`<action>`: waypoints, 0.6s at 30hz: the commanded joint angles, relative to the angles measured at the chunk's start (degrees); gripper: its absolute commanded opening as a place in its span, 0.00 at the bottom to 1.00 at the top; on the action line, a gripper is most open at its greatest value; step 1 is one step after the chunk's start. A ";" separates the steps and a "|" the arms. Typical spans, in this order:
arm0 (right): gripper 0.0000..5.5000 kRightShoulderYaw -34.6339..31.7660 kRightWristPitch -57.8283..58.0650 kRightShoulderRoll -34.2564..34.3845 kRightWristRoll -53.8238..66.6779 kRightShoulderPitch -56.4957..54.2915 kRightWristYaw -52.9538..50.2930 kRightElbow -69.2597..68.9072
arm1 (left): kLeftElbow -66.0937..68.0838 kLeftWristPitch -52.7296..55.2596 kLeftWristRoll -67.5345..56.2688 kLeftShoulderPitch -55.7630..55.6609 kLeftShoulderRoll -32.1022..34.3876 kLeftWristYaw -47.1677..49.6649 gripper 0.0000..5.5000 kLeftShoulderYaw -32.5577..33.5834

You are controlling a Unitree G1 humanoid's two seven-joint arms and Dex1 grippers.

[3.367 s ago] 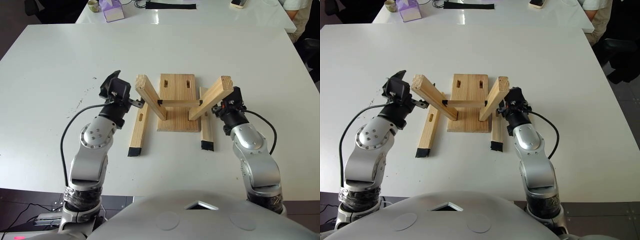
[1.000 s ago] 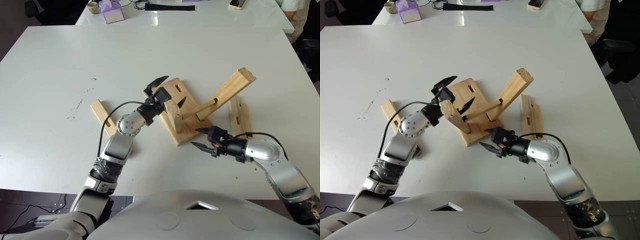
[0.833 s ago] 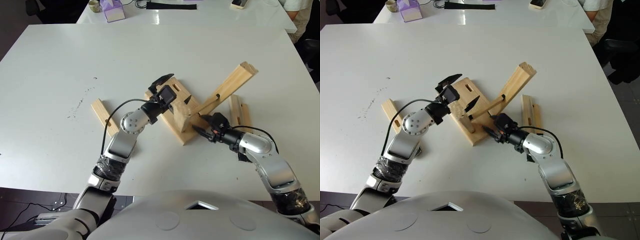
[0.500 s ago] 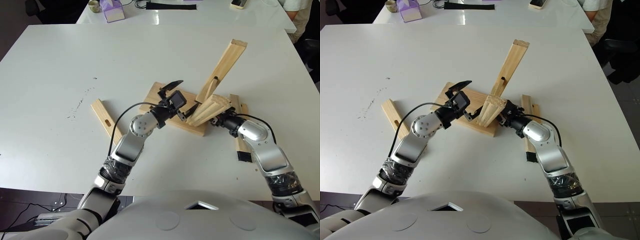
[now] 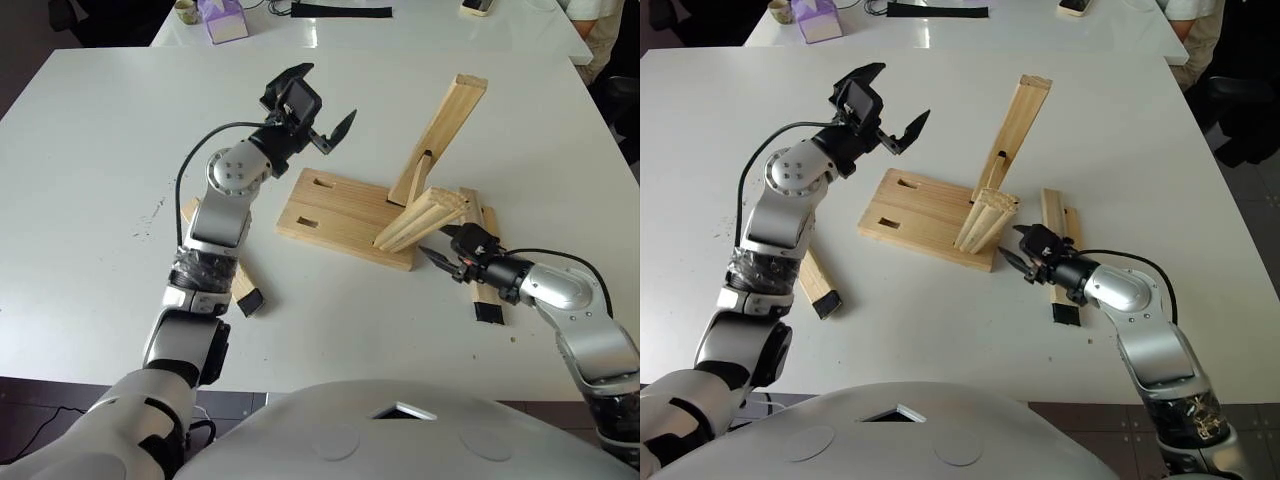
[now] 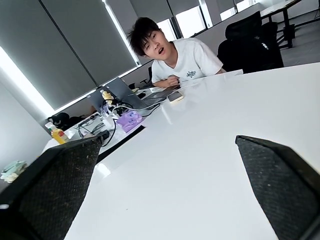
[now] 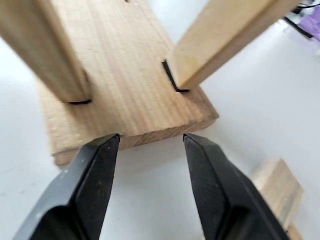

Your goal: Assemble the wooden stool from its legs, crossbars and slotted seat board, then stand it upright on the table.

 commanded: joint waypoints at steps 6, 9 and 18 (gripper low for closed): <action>0.43 6.93 8.27 -4.17 9.96 -0.49 10.56 -6.57 | 45.89 -27.46 16.03 -10.27 -1.30 7.26 0.90 -10.41; 0.43 12.38 8.25 -2.31 6.96 -1.83 9.04 -4.29 | 50.51 -31.56 18.99 -11.94 -1.72 7.75 0.90 -12.70; 0.43 12.97 5.78 4.51 -2.74 -5.87 -5.35 8.71 | 54.41 -39.24 20.09 -9.94 2.69 1.81 0.90 -14.76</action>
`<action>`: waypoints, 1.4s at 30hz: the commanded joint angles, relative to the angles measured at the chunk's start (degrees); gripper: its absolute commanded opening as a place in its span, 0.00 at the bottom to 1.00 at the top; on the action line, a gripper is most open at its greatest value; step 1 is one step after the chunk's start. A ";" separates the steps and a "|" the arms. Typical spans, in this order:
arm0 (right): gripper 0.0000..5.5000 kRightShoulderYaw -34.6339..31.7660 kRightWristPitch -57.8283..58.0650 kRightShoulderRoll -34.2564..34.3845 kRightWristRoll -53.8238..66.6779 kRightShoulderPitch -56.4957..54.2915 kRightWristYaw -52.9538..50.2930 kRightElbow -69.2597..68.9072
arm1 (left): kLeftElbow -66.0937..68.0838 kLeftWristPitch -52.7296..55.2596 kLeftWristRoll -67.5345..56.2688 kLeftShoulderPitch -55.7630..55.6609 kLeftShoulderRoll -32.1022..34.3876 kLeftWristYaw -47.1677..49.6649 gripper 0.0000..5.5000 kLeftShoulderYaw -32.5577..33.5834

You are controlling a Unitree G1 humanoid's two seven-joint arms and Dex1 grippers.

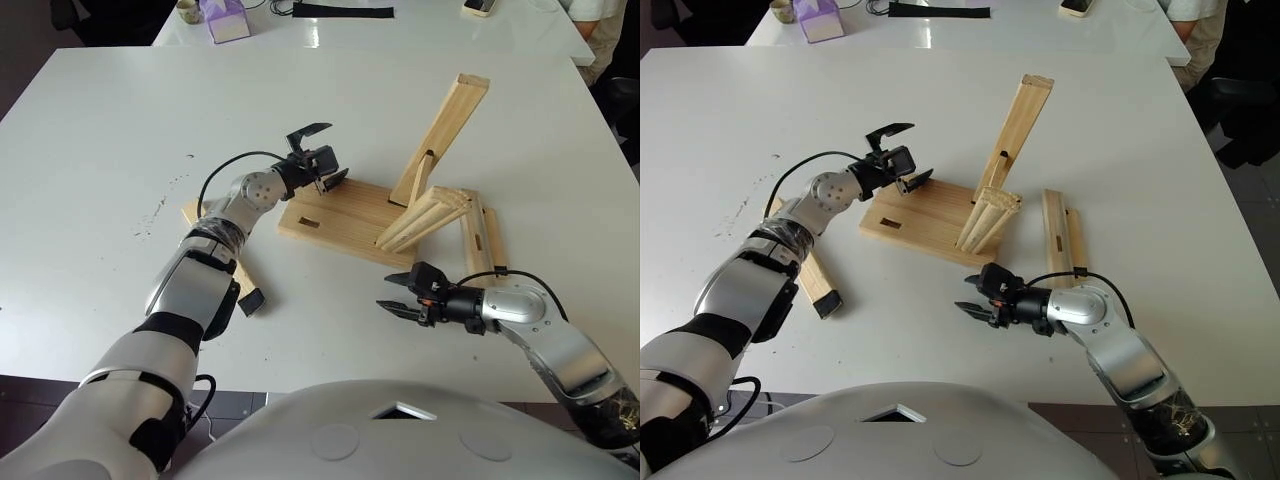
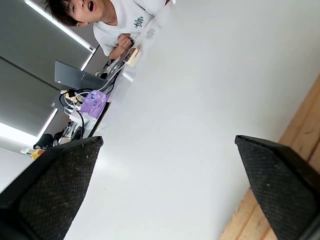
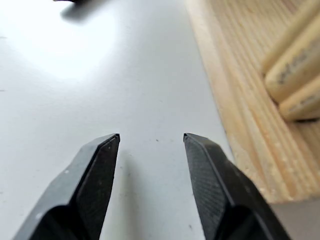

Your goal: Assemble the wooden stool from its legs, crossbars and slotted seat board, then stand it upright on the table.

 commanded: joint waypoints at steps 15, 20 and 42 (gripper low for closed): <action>0.43 -1.54 -2.97 8.80 -8.87 -8.05 -12.83 15.06 | -42.58 26.40 -17.66 28.54 9.48 -22.49 0.90 4.74; 0.43 -2.71 -3.57 7.05 -9.41 -5.95 -12.95 14.18 | -59.08 40.72 -20.64 38.28 11.51 -20.18 0.90 7.45; 0.43 0.39 -6.72 5.32 -16.73 -8.02 -13.30 16.98 | -48.34 21.19 -8.74 30.30 14.54 -13.14 0.90 7.15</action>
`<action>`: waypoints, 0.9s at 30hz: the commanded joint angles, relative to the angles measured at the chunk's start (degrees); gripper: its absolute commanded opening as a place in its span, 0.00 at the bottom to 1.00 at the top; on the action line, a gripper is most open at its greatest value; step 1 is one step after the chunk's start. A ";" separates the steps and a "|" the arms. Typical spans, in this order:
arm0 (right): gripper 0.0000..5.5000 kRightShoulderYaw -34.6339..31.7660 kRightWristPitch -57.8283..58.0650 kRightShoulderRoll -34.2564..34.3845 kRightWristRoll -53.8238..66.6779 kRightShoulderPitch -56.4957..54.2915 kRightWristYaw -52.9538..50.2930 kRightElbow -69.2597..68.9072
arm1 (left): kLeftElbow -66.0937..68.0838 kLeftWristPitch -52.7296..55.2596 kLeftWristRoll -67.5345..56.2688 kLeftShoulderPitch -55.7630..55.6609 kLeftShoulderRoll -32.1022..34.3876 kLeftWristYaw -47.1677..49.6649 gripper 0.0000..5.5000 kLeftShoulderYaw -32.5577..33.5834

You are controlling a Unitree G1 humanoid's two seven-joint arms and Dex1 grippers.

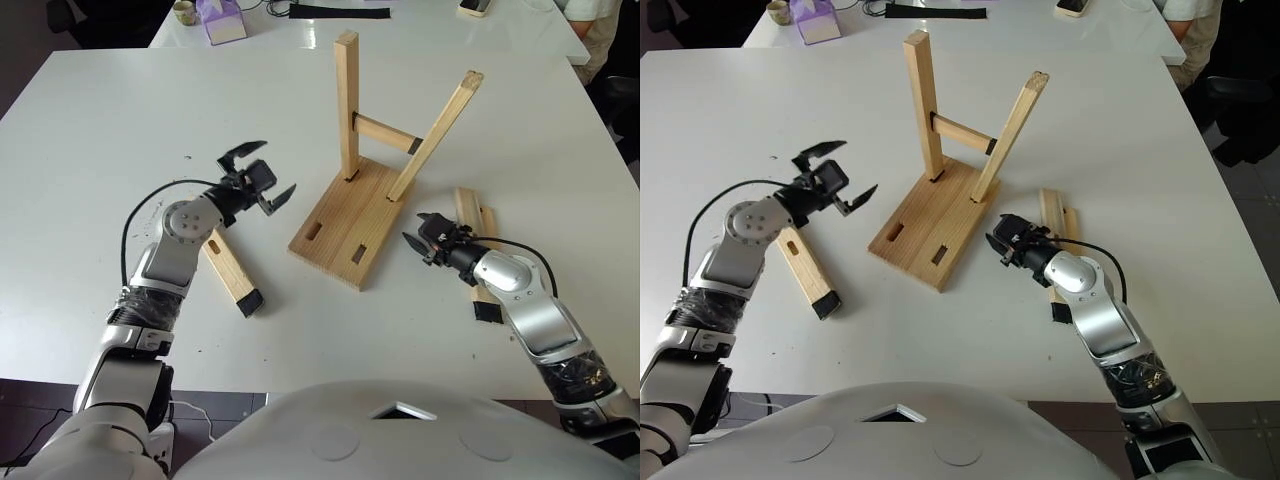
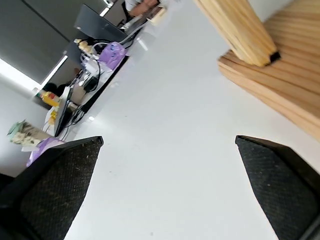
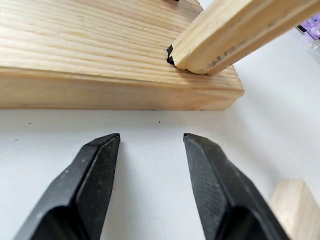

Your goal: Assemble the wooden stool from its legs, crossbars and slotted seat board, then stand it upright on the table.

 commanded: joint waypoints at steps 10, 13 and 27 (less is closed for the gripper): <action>0.43 4.43 -2.18 1.24 -5.00 -3.07 0.94 10.09 | -13.54 0.45 -5.38 6.11 -1.35 -7.88 0.90 -2.54; 0.43 5.18 -2.57 1.72 -5.58 -2.16 1.05 10.26 | -17.70 3.88 -7.13 8.81 -1.21 -8.83 0.90 -2.14; 0.43 0.26 -4.48 -1.56 -9.01 -3.39 -0.08 10.10 | 1.82 -1.45 0.44 -2.44 -1.92 3.49 0.90 2.27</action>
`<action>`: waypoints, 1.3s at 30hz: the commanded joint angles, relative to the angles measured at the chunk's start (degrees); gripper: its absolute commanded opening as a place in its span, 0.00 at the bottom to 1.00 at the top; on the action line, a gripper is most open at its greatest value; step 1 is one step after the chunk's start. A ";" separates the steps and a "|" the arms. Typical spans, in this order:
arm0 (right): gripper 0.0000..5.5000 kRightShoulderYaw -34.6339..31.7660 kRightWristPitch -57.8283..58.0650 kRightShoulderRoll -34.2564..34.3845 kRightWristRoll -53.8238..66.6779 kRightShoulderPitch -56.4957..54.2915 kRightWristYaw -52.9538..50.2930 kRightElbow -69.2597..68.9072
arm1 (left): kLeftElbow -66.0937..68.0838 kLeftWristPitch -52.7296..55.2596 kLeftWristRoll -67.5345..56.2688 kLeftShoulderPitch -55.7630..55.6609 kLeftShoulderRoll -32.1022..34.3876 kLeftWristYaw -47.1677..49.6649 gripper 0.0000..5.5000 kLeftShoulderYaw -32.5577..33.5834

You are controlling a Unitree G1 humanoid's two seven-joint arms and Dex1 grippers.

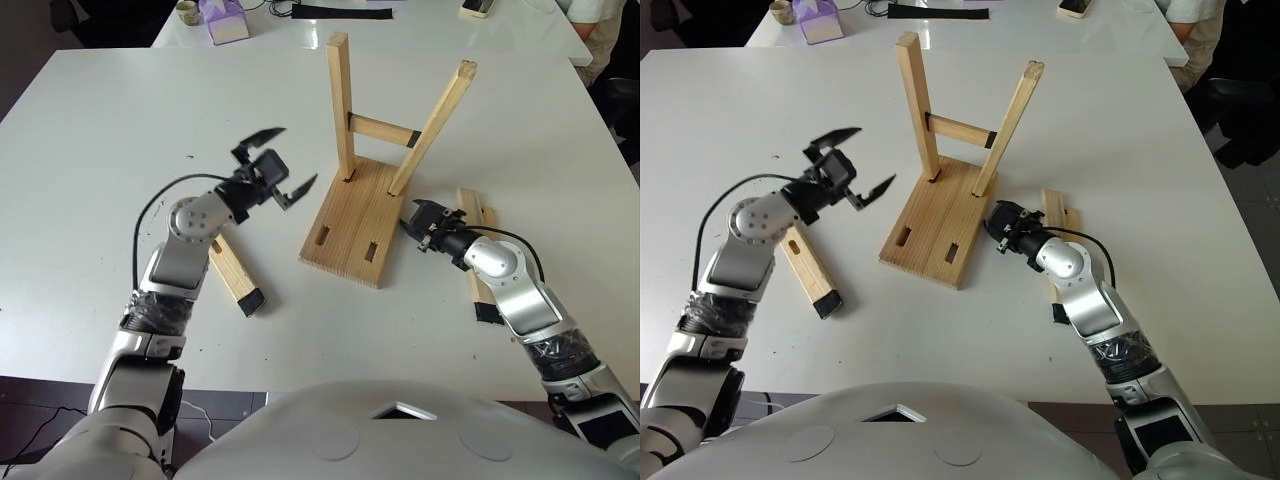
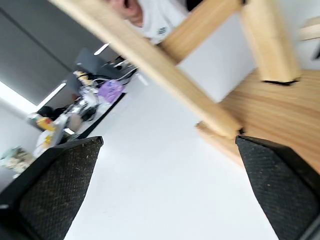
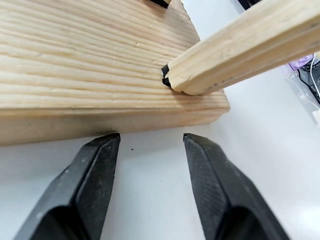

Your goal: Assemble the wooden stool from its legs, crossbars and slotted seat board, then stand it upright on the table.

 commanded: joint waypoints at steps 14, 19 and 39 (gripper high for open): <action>0.43 4.90 5.55 7.04 -8.38 -3.73 -4.03 6.59 | -1.73 -8.26 6.17 12.31 1.59 -3.55 0.90 -8.61; 0.43 5.37 4.51 7.52 -9.36 -4.86 -4.10 8.24 | -11.49 -2.93 3.58 15.52 1.32 -6.64 0.90 -9.15; 0.43 6.18 5.00 6.66 -10.10 -1.12 -0.31 -0.48 | -7.13 0.15 5.68 11.69 0.59 -3.50 0.90 -6.04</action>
